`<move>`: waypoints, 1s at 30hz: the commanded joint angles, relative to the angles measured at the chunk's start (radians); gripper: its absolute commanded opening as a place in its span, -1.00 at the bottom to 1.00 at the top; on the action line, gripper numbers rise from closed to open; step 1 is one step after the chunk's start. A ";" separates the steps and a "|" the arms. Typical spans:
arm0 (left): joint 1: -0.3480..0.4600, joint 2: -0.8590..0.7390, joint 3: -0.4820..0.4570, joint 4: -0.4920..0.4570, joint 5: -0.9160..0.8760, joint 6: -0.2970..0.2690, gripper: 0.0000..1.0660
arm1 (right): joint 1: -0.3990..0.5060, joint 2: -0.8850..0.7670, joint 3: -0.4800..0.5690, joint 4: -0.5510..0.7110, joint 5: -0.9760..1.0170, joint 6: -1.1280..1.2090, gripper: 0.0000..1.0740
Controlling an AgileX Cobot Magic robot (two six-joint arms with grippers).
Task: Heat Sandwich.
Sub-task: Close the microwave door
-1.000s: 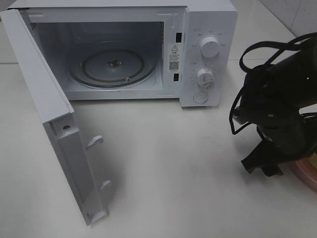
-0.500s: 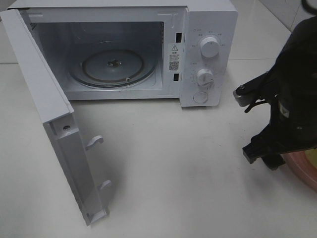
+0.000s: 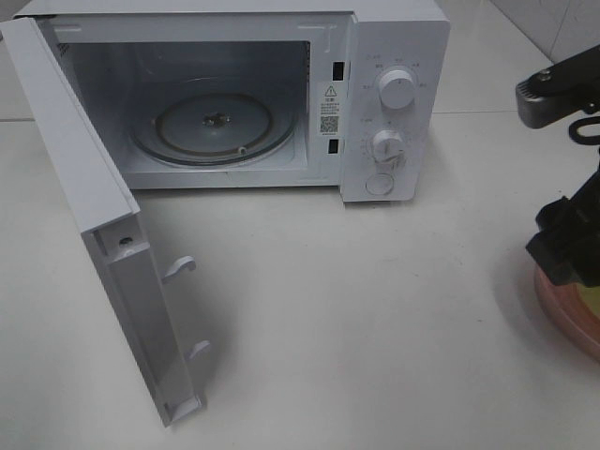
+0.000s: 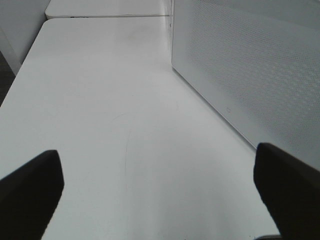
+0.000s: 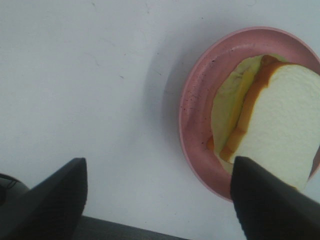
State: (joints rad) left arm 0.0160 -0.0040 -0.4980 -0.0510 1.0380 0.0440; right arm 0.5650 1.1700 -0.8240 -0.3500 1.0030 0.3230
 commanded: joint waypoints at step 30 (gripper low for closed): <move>-0.001 -0.023 0.004 -0.001 -0.005 -0.002 0.83 | -0.173 -0.739 0.046 0.211 0.191 -0.229 0.42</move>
State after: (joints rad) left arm 0.0160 -0.0040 -0.4980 -0.0510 1.0380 0.0440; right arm 0.4270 0.4610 -0.7960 -0.1600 1.1980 0.1250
